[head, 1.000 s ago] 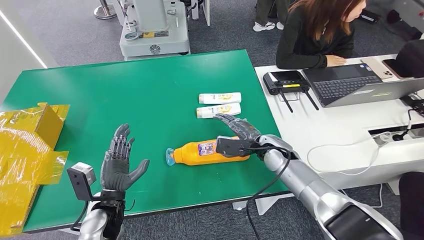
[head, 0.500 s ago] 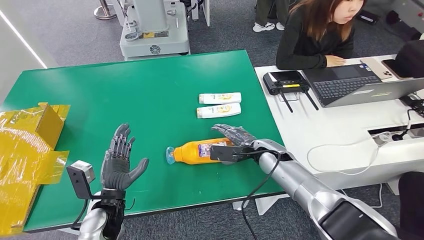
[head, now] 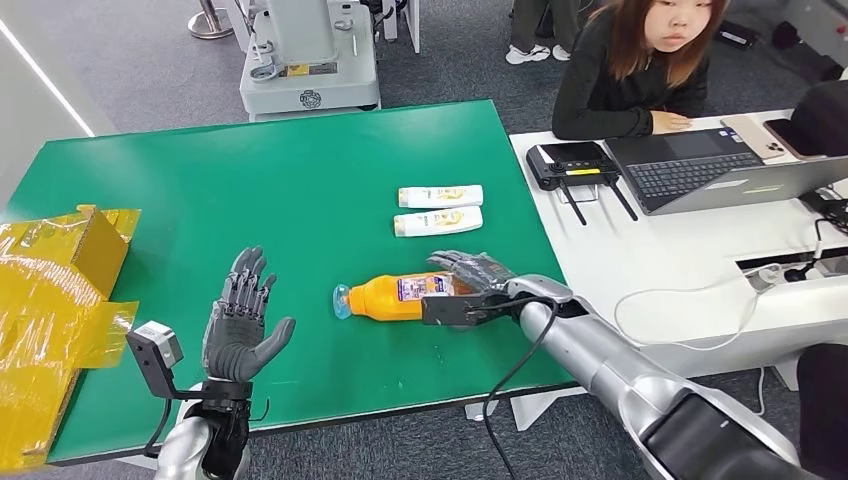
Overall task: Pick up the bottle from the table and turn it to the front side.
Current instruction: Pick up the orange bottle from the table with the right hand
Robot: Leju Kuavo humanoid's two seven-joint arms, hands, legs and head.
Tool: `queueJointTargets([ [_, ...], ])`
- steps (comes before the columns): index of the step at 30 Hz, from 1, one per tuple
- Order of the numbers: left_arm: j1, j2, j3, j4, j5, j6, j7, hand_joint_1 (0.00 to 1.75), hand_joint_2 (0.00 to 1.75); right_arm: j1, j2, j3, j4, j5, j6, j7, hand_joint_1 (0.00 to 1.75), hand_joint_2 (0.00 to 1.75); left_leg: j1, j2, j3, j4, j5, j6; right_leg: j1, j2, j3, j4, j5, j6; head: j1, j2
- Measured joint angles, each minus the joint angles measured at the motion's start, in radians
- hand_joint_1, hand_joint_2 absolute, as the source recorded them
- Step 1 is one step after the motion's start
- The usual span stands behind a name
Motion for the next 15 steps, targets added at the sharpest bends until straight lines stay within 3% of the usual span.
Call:
queueJointTargets([
  [2, 0.0, 0.002, 0.0, 0.0, 0.0, -0.003, 0.002, 0.0, 1.75, -0.005, -0.009, 0.01, -0.001, 0.002, 0.011, 0.006, 1.46, 1.75, 0.0, 0.0, 0.0, 0.0, 0.0, 0.0, 0.0, 0.0, 0.0, 0.0, 0.0, 0.0, 0.0, 0.0],
  [5, 0.0, 0.004, 0.0, 0.0, 0.003, -0.008, 0.005, 0.0, 1.75, -0.009, -0.018, 0.021, -0.003, 0.001, 0.023, 0.012, 1.69, 1.75, 0.0, 0.001, 0.0, 0.0, 0.0, 0.0, 0.0, 0.0, 0.0, 0.0, 0.0, 0.0, 0.0, 0.0],
  [15, -0.004, 0.006, 0.0, 0.0, 0.022, -0.027, 0.017, 0.0, 1.75, -0.018, -0.032, 0.047, -0.007, -0.002, 0.022, 0.018, 1.74, 1.75, 0.0, 0.001, 0.0, 0.0, 0.0, 0.0, 0.0, 0.0, 0.0, 0.0, 0.001, 0.001, 0.0, 0.0],
])
